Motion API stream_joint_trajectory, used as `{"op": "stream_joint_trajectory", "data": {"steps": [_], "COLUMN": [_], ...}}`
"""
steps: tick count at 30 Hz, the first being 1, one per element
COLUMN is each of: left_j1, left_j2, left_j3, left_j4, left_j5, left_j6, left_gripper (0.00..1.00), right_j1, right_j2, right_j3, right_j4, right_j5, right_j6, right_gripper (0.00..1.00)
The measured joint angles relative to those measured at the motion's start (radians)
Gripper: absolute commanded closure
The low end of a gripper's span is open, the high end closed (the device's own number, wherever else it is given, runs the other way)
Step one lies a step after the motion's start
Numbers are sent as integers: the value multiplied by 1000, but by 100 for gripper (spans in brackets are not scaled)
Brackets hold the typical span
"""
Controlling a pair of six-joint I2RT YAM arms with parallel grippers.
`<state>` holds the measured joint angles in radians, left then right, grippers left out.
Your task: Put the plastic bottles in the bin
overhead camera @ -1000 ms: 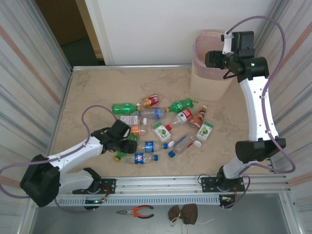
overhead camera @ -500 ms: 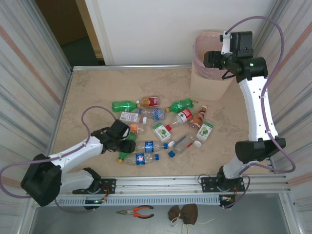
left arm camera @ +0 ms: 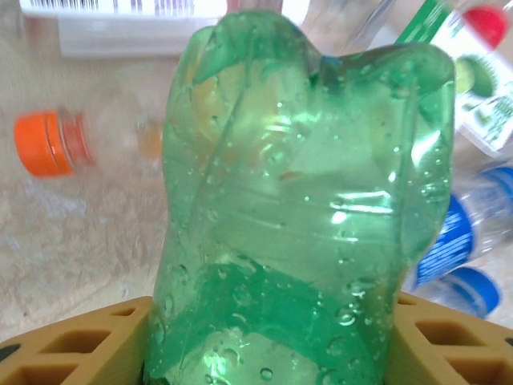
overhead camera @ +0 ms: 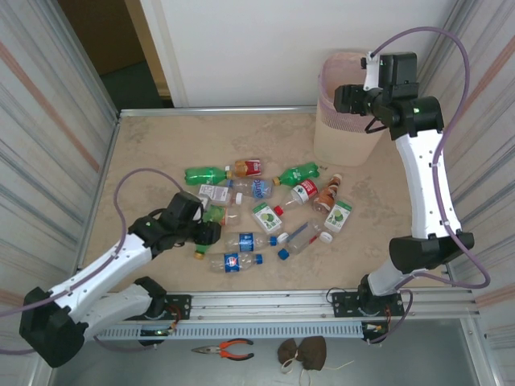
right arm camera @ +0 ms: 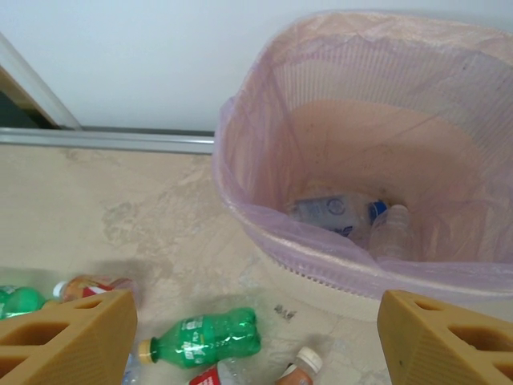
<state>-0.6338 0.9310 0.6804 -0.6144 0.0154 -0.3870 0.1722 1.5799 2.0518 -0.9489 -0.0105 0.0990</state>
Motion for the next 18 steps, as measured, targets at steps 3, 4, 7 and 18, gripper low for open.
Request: {"op": "stream_joint_trajectory", "data": {"steps": [3, 4, 7, 18], "left_j1": [1, 2, 2, 5], "left_j2": [-35, -45, -68, -39], "left_j3": [29, 35, 46, 93], "left_j4": [18, 29, 83, 399], "left_j5": [19, 31, 83, 334], "left_j6": [16, 23, 49, 129], "left_gripper": [45, 45, 46, 46], "right_j1": [20, 26, 46, 135], "right_j2": [-29, -38, -77, -275], "right_j3": [-38, -52, -122, -508], "right_j4": [12, 18, 56, 393], "right_j5": [-32, -46, -115, -466], "right_j6": [17, 24, 52, 218], "right_gripper": [22, 22, 22, 20]}}
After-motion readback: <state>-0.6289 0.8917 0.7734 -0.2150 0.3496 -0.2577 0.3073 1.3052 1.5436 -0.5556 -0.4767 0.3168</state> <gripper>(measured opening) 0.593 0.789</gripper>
